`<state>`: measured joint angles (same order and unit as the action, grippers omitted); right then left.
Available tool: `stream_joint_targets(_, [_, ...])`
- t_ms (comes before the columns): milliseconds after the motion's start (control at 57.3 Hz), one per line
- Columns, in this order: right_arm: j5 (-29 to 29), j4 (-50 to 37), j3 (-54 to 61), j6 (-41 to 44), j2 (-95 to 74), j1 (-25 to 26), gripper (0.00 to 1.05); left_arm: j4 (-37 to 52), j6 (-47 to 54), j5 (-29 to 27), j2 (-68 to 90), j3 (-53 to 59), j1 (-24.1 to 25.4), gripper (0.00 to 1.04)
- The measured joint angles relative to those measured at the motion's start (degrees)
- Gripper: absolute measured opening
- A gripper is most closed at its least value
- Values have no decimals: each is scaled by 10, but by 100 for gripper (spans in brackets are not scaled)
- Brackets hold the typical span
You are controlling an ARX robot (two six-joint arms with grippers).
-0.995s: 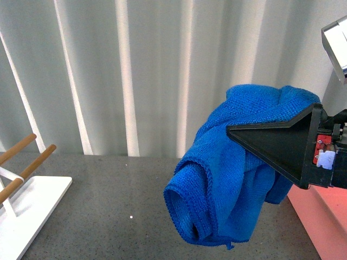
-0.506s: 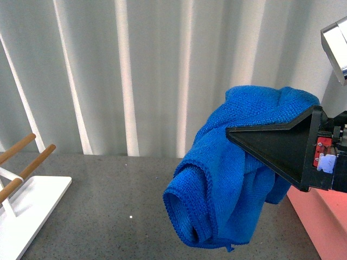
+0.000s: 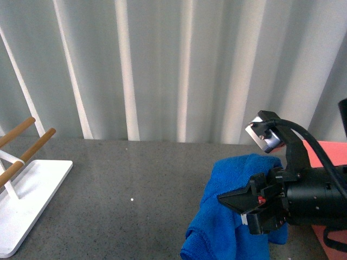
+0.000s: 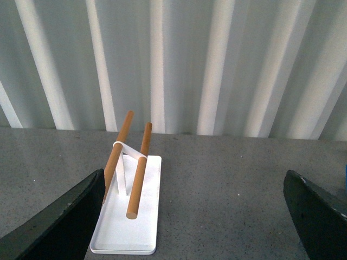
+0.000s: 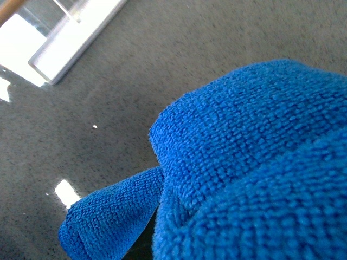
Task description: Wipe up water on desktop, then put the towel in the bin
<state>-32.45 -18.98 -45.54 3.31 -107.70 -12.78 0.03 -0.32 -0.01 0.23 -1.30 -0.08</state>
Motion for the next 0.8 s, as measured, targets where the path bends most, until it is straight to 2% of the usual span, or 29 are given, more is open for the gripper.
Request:
stream_joint_targets(70, [36, 70, -45, -3, -26, 4, 11, 0, 0, 0, 0, 0, 0, 98])
stream_joint_targets(140, [105, 179, -121, -17, -76, 9, 11, 0, 0, 0, 0, 0, 0, 98])
stream_joint_targets(244, [144, 242, -172, -16, -117, 8, 11, 0, 0, 0, 0, 0, 0, 98])
stream_joint_targets(576, [190, 368, -395, -2, -273, -17, 11, 0, 0, 0, 0, 0, 0, 98])
stream_joint_targets(803, [199, 414, -547, 5, -357, -50, 11, 0, 0, 0, 0, 0, 0, 98])
